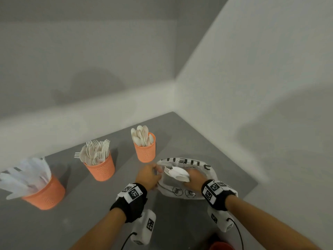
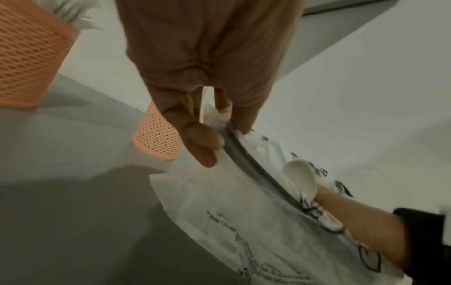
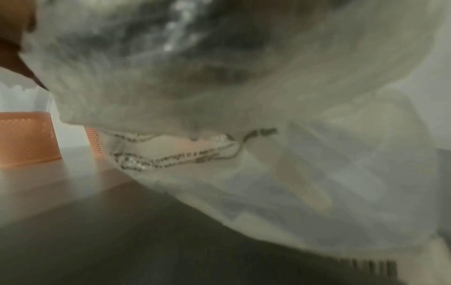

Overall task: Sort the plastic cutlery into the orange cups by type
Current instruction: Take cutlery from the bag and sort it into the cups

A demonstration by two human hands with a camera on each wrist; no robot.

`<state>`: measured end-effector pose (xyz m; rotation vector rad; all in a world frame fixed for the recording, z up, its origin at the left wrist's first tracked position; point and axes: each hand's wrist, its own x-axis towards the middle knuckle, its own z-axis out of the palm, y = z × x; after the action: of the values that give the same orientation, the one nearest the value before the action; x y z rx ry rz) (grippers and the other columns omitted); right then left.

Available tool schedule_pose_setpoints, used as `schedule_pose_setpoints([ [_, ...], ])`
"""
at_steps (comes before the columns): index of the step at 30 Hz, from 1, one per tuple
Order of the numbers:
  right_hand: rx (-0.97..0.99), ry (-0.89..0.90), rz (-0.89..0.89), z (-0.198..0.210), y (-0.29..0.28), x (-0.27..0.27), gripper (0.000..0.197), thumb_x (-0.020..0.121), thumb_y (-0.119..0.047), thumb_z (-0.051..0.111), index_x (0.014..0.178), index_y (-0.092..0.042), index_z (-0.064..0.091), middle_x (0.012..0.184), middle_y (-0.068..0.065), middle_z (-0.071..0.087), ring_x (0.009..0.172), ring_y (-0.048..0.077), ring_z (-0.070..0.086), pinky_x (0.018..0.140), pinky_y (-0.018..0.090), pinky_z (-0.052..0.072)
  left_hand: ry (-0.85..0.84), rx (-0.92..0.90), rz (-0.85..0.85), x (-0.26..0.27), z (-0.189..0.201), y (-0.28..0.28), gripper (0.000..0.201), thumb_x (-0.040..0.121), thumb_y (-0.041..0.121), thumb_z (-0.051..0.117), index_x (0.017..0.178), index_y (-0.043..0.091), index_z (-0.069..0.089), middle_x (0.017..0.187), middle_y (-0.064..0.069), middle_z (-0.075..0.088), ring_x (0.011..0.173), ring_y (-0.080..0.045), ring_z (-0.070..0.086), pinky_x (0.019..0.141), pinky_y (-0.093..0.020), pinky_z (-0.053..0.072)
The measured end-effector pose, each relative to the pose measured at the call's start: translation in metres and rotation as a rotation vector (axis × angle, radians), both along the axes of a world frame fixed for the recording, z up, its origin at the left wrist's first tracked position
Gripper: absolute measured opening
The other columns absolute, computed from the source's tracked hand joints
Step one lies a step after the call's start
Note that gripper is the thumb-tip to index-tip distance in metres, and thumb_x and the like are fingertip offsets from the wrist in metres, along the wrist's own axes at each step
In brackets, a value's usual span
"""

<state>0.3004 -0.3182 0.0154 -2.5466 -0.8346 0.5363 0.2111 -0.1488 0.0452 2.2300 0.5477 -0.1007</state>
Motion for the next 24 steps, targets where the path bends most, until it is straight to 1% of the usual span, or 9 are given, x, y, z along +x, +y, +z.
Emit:
schedule_pose_setpoints([
  [3, 0.145, 0.019, -0.071, 0.006, 0.000, 0.003, 0.036, 0.084, -0.023, 0.060, 0.120, -0.018, 0.060, 0.117, 0.005, 0.066, 0.110, 0.023, 0.060, 0.093, 0.034, 0.047, -0.056, 0.005, 0.049, 0.009, -0.005, -0.001, 0.025, 0.080, -0.002, 0.047, 0.075, 0.022, 0.048, 0.076, -0.004, 0.050, 0.062, -0.022, 0.053, 0.054, -0.030, 0.051],
  [6, 0.320, 0.018, -0.127, 0.022, 0.003, 0.006, 0.029, 0.088, -0.021, 0.060, 0.115, -0.009, 0.061, 0.099, 0.004, 0.067, 0.091, 0.019, 0.063, 0.072, 0.015, 0.043, -0.091, 0.065, 0.049, 0.019, -0.011, -0.006, 0.020, 0.077, -0.003, 0.048, 0.082, 0.017, 0.049, 0.089, -0.011, 0.055, 0.084, -0.032, 0.058, 0.075, -0.044, 0.054],
  [8, 0.497, 0.085, -0.169, 0.042, 0.007, 0.007, 0.015, 0.089, -0.018, 0.061, 0.101, -0.008, 0.061, 0.078, -0.006, 0.060, 0.069, 0.004, 0.057, 0.056, 0.005, 0.039, -0.100, 0.072, 0.059, 0.025, -0.011, -0.010, 0.018, 0.079, -0.002, 0.050, 0.089, 0.013, 0.052, 0.101, -0.016, 0.056, 0.089, -0.036, 0.059, 0.079, -0.045, 0.054],
  [9, 0.579, 0.130, -0.195, 0.054, 0.008, 0.008, 0.005, 0.089, -0.016, 0.061, 0.089, -0.011, 0.059, 0.071, -0.009, 0.055, 0.060, -0.002, 0.055, 0.051, 0.004, 0.040, -0.104, 0.067, 0.053, 0.028, -0.011, -0.012, 0.018, 0.080, 0.000, 0.051, 0.094, 0.010, 0.055, 0.104, -0.017, 0.056, 0.089, -0.037, 0.061, 0.080, -0.046, 0.054],
  [11, 0.725, 0.177, -0.260, 0.071, 0.014, 0.015, 0.020, 0.089, -0.014, 0.061, 0.072, -0.016, 0.052, 0.060, -0.005, 0.050, 0.044, -0.005, 0.052, 0.046, 0.006, 0.040, -0.108, 0.064, 0.013, 0.032, -0.010, -0.015, 0.026, 0.082, 0.005, 0.052, 0.108, 0.005, 0.057, 0.109, -0.019, 0.057, 0.090, -0.036, 0.062, 0.083, -0.045, 0.053],
  [14, 0.899, 0.244, -0.363, 0.085, 0.026, 0.024, 0.029, 0.088, -0.020, 0.062, 0.064, -0.015, 0.047, 0.049, -0.001, 0.045, 0.036, 0.002, 0.045, 0.050, 0.019, 0.045, -0.115, 0.104, -0.015, 0.033, -0.007, -0.012, 0.036, 0.088, 0.016, 0.053, 0.123, 0.009, 0.054, 0.119, -0.012, 0.053, 0.104, -0.030, 0.058, 0.093, -0.034, 0.047],
  [16, 1.004, 0.331, -0.420, 0.085, 0.038, 0.028, 0.030, 0.089, -0.022, 0.061, 0.064, -0.014, 0.046, 0.043, -0.006, 0.040, 0.034, 0.005, 0.040, 0.046, 0.022, 0.042, -0.192, 0.056, 0.016, 0.030, -0.002, -0.006, 0.031, 0.090, 0.018, 0.051, 0.119, 0.011, 0.058, 0.116, -0.009, 0.054, 0.104, -0.026, 0.056, 0.090, -0.031, 0.044],
  [20, 1.142, 0.493, -0.441, 0.082, 0.078, 0.019, 0.029, 0.089, -0.020, 0.060, 0.065, -0.015, 0.045, 0.040, -0.007, 0.037, 0.033, 0.006, 0.034, 0.038, 0.020, 0.033, -0.289, -0.526, 0.290, 0.014, 0.017, 0.016, 0.014, 0.096, 0.013, 0.044, 0.093, 0.008, 0.057, 0.083, -0.007, 0.060, 0.074, -0.019, 0.056, 0.059, -0.017, 0.048],
  [24, 1.176, 0.563, -0.390, 0.085, 0.133, -0.001, 0.028, 0.087, -0.017, 0.063, 0.063, -0.014, 0.049, 0.038, -0.009, 0.038, 0.032, 0.007, 0.033, 0.040, 0.021, 0.031, -0.185, -1.197, 0.579, -0.016, 0.024, 0.038, 0.035, 0.100, 0.023, 0.030, 0.089, 0.001, 0.055, 0.084, -0.015, 0.060, 0.076, -0.024, 0.057, 0.067, -0.031, 0.048],
])
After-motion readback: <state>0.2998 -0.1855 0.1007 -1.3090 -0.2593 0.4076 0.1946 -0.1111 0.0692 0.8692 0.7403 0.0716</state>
